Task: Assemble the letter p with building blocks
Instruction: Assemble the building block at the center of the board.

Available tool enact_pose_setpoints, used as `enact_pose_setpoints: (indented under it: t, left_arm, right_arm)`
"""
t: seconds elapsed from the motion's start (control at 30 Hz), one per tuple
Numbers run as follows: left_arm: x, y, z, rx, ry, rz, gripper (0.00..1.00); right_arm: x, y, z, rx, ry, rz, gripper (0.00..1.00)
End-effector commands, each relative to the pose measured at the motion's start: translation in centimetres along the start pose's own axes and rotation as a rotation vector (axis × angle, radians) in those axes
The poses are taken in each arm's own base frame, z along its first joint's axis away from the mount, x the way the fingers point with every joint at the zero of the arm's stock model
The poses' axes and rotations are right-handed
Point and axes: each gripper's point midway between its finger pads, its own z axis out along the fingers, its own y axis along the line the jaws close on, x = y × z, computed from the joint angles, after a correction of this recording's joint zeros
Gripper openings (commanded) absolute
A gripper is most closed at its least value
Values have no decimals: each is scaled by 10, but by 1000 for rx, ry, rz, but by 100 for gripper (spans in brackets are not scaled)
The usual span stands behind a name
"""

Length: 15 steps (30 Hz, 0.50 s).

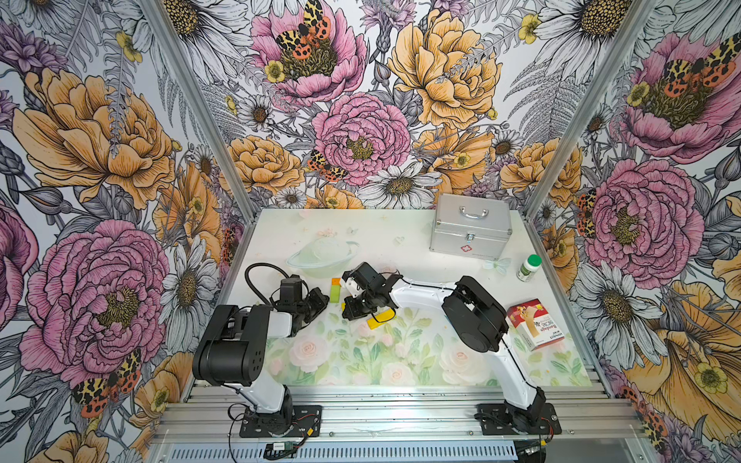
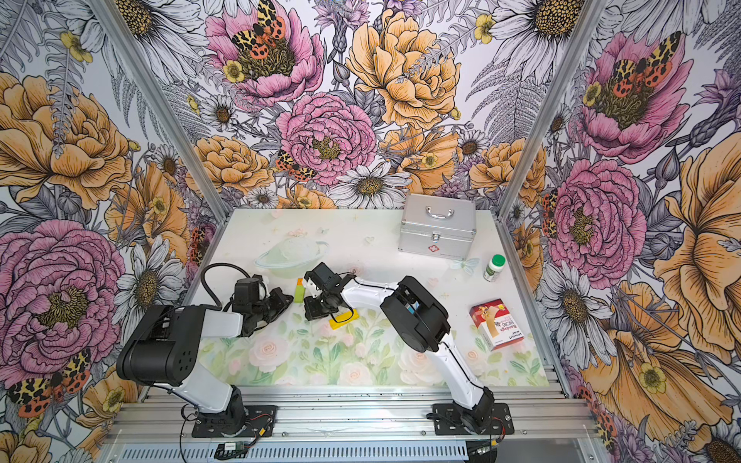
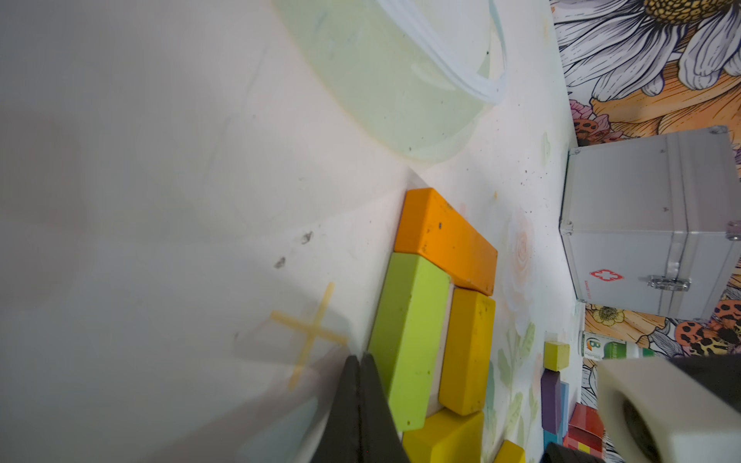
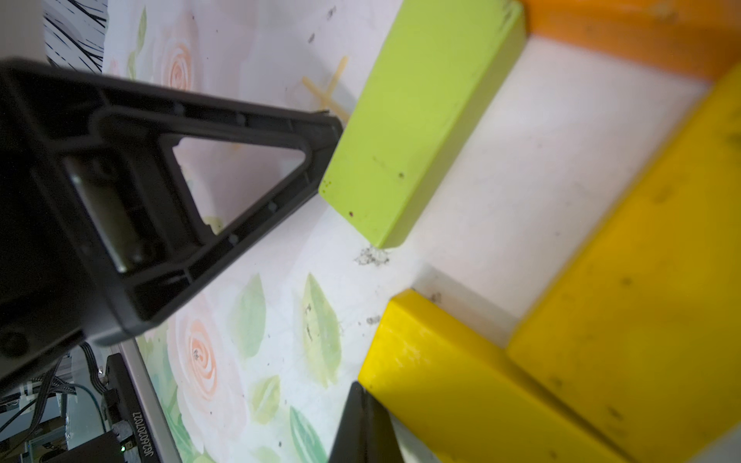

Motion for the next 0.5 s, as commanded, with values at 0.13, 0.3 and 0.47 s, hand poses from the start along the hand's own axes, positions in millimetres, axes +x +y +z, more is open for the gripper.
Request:
enact_pose_setpoints:
  t: [0.13, 0.3, 0.47]
  left_arm:
    - [3, 7, 2, -4, 15, -22, 0]
    - [4, 6, 3, -4, 18, -21, 0]
    - [4, 5, 3, -4, 18, -19, 0]
  right_arm:
    - [18, -37, 14, 111, 51, 46, 0]
    - [10, -27, 6, 95, 29, 23, 0]
    - [2, -17, -6, 86, 0, -2, 0]
